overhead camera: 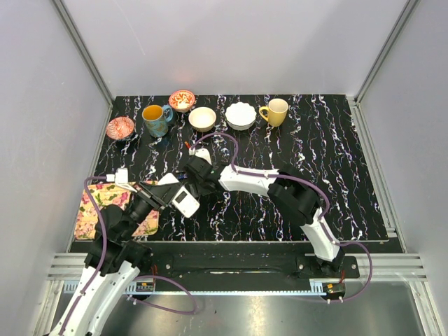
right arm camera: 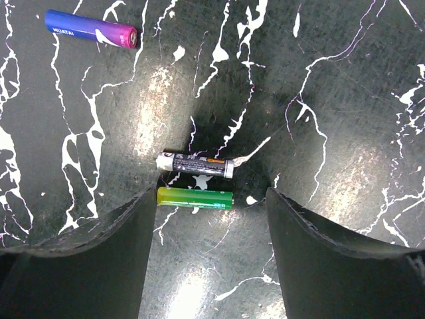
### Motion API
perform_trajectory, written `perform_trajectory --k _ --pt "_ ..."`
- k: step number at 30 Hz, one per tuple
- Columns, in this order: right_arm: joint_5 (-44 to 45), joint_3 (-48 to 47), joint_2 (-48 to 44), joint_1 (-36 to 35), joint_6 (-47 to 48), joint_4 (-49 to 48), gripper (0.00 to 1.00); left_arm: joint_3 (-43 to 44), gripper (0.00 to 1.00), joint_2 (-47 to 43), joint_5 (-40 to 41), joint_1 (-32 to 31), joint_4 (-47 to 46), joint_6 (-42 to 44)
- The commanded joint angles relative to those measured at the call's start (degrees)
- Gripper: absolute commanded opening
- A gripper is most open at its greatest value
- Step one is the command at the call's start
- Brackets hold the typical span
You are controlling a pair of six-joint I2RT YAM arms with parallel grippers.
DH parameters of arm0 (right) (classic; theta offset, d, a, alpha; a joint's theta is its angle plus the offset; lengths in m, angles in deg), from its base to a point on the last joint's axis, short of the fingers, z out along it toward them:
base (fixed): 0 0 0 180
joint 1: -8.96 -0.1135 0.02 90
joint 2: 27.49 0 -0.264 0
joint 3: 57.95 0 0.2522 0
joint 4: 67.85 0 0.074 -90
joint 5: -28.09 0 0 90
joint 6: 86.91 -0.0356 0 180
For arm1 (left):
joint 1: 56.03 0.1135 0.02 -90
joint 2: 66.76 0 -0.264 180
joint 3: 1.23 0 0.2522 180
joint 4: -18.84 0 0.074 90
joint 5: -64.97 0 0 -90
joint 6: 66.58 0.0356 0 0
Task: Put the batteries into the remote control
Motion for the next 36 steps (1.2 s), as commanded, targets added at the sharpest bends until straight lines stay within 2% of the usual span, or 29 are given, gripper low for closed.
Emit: perform_trajectory --k 1,10,14,18,21,24,28,36 --pt "2.78 -2.15 1.94 -0.87 -1.71 2.61 0.71 0.07 0.0 -1.33 -1.03 -0.01 -2.67 -0.61" --pt "2.51 -1.45 2.03 -1.22 -1.71 2.7 0.64 -0.37 0.0 -1.51 -1.47 -0.09 -2.76 -0.88" --pt "2.42 -0.92 1.86 -1.13 -1.45 2.7 0.57 -0.81 0.0 -1.42 -1.73 0.0 -3.28 -1.31" --pt "2.77 0.05 1.24 -1.22 -1.62 2.7 0.44 -1.16 0.0 -1.16 -1.91 -0.09 -3.9 -1.58" --pt "3.47 2.06 -0.51 -0.87 -1.89 2.79 0.38 -1.52 0.0 -0.54 -1.99 -0.01 -4.51 -1.75" --pt "3.83 8.54 -4.63 0.53 -2.5 2.26 0.31 -2.3 0.0 0.51 -2.26 0.0 -6.35 -2.28" --pt "3.74 16.56 -13.41 3.52 -1.45 -0.02 0.23 -5.11 0.0 3.93 -3.57 0.0 -13.81 -4.65" --pt "3.92 25.35 -20.82 8.09 -1.44 -0.29 0.21 -8.64 0.0 19.75 -10.07 0.0 -35.0 -6.41"
